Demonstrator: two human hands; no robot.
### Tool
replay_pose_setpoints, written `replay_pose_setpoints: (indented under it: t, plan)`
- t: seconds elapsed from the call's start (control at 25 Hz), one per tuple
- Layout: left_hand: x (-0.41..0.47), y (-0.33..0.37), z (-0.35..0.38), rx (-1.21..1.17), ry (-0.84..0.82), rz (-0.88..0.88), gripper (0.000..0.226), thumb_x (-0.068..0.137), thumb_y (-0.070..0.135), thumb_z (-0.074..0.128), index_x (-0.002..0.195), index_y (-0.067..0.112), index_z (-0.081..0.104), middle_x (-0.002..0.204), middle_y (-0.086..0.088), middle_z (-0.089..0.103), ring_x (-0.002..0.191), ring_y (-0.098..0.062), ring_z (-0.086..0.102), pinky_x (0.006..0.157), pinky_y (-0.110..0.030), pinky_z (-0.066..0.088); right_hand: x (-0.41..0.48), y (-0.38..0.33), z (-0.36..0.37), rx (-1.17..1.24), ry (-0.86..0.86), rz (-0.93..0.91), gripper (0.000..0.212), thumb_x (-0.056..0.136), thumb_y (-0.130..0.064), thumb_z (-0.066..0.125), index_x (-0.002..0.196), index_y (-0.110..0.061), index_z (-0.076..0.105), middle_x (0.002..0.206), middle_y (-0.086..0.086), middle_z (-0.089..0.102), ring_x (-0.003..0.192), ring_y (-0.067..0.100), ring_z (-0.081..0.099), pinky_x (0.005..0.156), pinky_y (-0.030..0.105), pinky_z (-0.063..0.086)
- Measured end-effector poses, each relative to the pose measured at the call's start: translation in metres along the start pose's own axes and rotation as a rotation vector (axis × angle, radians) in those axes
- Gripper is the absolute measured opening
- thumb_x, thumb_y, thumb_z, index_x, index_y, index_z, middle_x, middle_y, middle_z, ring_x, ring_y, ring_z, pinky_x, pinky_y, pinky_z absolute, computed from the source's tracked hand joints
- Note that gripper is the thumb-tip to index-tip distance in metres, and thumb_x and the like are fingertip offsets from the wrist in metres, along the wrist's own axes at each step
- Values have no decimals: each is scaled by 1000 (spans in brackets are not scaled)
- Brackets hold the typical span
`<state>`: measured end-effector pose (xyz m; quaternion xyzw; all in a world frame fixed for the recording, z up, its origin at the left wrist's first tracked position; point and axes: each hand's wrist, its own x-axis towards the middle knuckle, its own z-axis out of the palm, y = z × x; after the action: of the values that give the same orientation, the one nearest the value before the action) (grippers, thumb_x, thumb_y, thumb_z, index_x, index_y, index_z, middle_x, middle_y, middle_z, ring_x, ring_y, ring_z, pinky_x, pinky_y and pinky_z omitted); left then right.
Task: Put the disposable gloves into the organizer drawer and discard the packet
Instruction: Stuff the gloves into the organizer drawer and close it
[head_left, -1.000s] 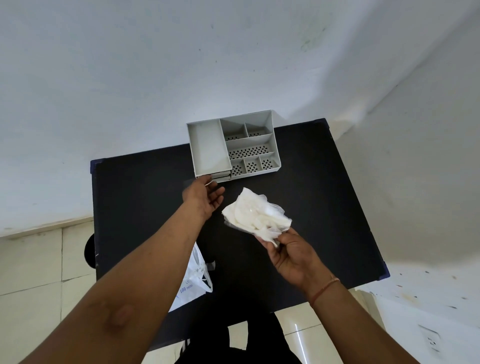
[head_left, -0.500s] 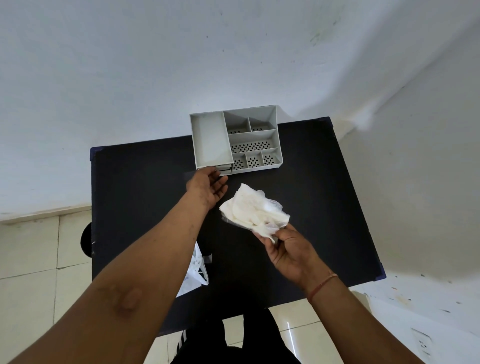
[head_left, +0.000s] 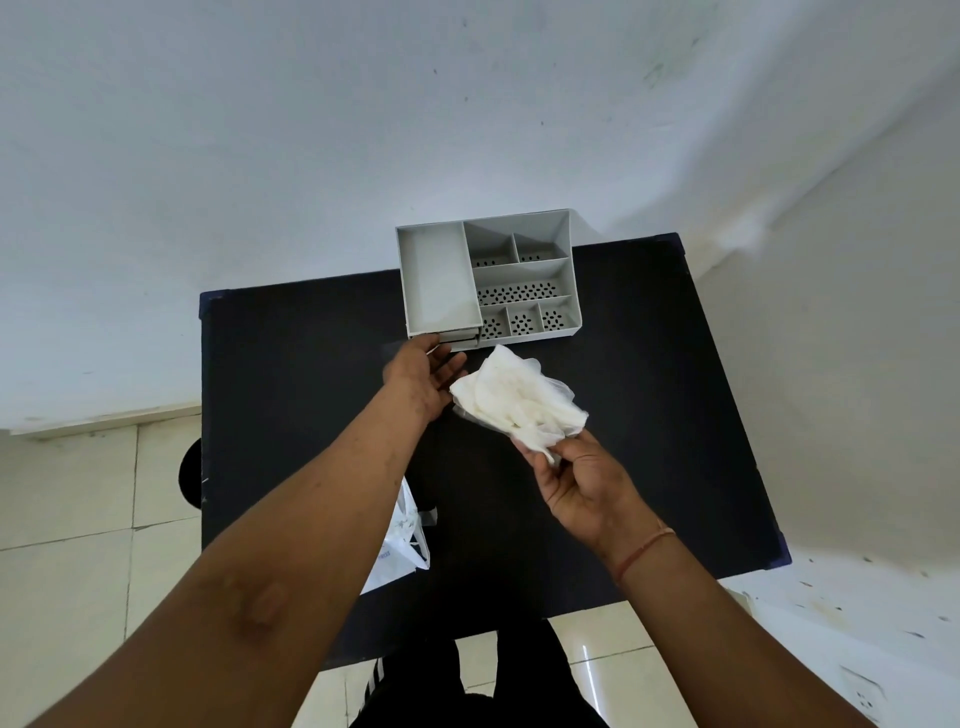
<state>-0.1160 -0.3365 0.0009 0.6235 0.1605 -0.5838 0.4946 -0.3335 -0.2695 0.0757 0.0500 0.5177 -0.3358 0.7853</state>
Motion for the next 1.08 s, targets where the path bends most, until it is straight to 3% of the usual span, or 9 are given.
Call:
replay_pose_setpoints:
  t: [0.16,0.28,0.4,0.48,0.6,0.8,0.92,1.08]
  plan:
    - [-1,-1,-2,13,10,-10,9,98,19,69,104,14,73,86,-3,76,62,-21,78,57,-33,63,2,1,4,-12,9,-4,26,102,2,52,119,-9,70,135,24,69,110,39,72,51,26,63]
    - [-7,-8,-6,53,8,-23,13,96,22,71,102,12,74,85,-2,75,65,-20,76,66,-35,61,2,3,5,-3,19,0,28,104,2,50,119,-11,70,135,23,69,111,40,72,51,25,62]
    - [-18,-22,-15,81,36,-34,16,92,21,73,101,8,76,92,-7,78,81,-25,72,78,-43,64,3,5,6,7,11,-3,30,103,4,49,120,-10,70,133,23,70,114,40,71,52,25,63]
    - [-27,-31,-23,73,41,-38,13,93,19,72,101,9,76,90,-7,78,79,-26,74,73,-42,66,6,7,4,12,3,-9,31,103,4,50,123,-9,70,133,22,71,116,39,71,55,26,64]
    - [-35,-41,-32,61,25,-50,10,98,18,68,94,12,75,82,-5,78,74,-23,75,79,-44,65,13,9,3,17,18,-17,35,103,3,51,132,-10,68,132,20,72,109,36,76,59,26,64]
    - [-32,-44,-41,131,-9,-71,14,99,22,66,103,14,76,98,-6,80,83,-24,79,78,-45,64,28,14,8,26,31,-51,37,102,2,55,135,-11,67,134,17,72,118,34,72,64,26,66]
    - [-27,-37,-45,135,-41,-95,21,98,35,67,101,17,77,103,-5,81,91,-27,80,81,-47,63,34,18,12,38,32,-56,39,102,2,55,137,-11,66,134,18,72,119,34,71,71,27,66]
    - [-24,-30,-49,198,-64,-127,24,97,34,67,105,15,78,109,-5,80,92,-26,79,81,-46,63,36,23,21,27,31,-59,40,102,4,52,137,-12,65,134,16,72,120,34,71,69,25,66]
